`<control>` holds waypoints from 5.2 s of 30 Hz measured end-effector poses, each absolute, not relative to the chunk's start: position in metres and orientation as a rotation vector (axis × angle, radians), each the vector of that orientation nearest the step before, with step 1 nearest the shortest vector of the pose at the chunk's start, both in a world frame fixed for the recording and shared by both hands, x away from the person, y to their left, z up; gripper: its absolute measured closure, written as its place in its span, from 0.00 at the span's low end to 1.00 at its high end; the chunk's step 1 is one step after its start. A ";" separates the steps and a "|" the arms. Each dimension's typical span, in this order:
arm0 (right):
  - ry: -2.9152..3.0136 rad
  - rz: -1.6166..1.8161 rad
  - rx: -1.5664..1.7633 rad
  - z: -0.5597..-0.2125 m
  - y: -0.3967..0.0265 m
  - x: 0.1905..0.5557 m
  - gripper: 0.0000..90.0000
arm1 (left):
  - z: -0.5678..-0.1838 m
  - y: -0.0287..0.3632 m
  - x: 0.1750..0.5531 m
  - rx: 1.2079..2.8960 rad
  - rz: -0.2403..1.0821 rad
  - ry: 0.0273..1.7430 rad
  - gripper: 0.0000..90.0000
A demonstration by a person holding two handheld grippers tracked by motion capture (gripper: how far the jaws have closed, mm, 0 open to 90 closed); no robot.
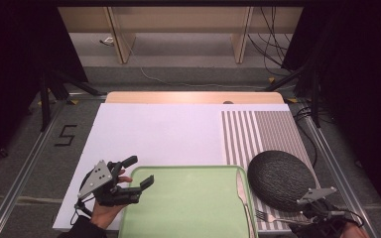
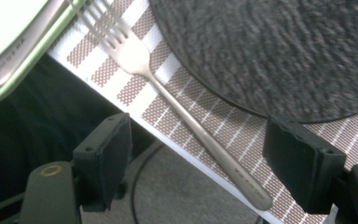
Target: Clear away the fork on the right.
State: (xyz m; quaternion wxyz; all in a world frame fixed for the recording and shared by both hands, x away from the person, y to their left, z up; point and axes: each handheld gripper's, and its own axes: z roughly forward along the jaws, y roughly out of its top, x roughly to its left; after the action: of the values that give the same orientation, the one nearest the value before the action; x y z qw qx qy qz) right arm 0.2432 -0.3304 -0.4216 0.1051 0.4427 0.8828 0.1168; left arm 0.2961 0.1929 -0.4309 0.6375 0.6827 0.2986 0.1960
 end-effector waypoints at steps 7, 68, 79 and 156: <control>2.681 0.272 1.234 -0.433 -0.322 0.248 0.33 | -0.431 0.193 0.296 1.558 0.449 0.680 0.17; 2.882 -0.086 0.667 -0.454 -0.291 0.262 0.94 | -0.431 0.192 0.297 1.558 0.449 0.680 0.17; 2.865 0.168 0.679 -0.439 -0.291 0.259 0.95 | -0.431 0.192 0.297 1.559 0.450 0.678 0.17; 2.734 1.131 1.269 -0.433 -0.208 0.279 0.95 | -0.431 0.192 0.297 1.557 0.449 0.677 0.17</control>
State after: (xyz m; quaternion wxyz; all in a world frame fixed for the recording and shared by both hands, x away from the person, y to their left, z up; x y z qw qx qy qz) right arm 0.2786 -0.2078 -0.4327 -0.0389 0.3938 0.8487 0.3510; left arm 0.2968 0.1921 -0.4307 0.6388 0.6822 0.2965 0.1966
